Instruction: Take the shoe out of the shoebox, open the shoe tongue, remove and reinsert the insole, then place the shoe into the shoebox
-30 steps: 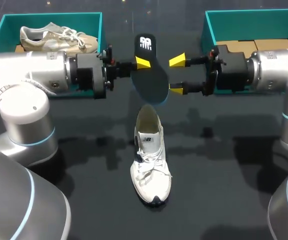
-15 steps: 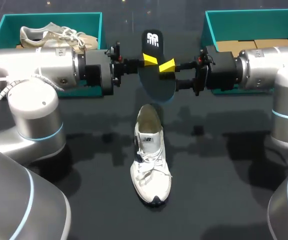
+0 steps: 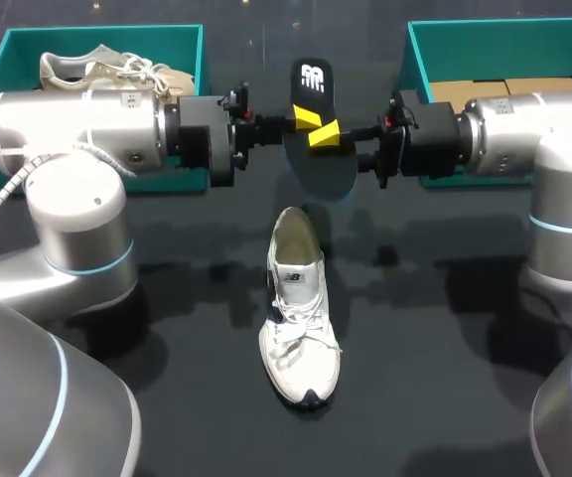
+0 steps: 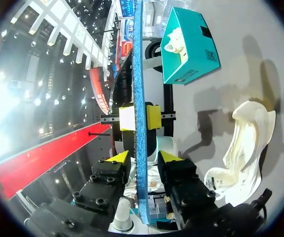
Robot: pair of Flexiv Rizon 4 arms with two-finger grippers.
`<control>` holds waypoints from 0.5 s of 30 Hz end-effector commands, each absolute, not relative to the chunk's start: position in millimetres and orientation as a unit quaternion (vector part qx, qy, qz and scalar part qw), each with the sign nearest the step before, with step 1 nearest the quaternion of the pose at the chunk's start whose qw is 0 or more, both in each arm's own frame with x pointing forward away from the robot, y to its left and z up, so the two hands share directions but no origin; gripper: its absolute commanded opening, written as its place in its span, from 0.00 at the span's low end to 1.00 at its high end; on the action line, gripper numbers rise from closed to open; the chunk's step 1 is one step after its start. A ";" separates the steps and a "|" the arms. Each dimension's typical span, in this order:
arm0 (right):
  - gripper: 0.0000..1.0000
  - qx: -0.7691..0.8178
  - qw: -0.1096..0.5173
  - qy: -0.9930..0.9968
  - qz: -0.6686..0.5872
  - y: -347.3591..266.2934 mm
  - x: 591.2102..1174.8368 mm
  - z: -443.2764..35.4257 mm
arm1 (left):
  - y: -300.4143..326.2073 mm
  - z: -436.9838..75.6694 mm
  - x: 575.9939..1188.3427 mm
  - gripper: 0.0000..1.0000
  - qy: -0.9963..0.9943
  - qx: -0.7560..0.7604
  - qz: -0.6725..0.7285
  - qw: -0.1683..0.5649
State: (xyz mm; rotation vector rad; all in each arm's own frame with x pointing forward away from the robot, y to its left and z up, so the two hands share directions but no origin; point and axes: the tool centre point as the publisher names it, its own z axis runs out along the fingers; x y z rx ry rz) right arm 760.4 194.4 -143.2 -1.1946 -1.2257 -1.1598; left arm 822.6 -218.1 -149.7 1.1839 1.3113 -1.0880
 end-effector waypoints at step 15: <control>0.00 -0.496 0.511 -0.504 -0.489 194.9 765.0 -145.0 | -217.5 -152.9 821.4 0.00 0.548 0.490 -0.457 0.500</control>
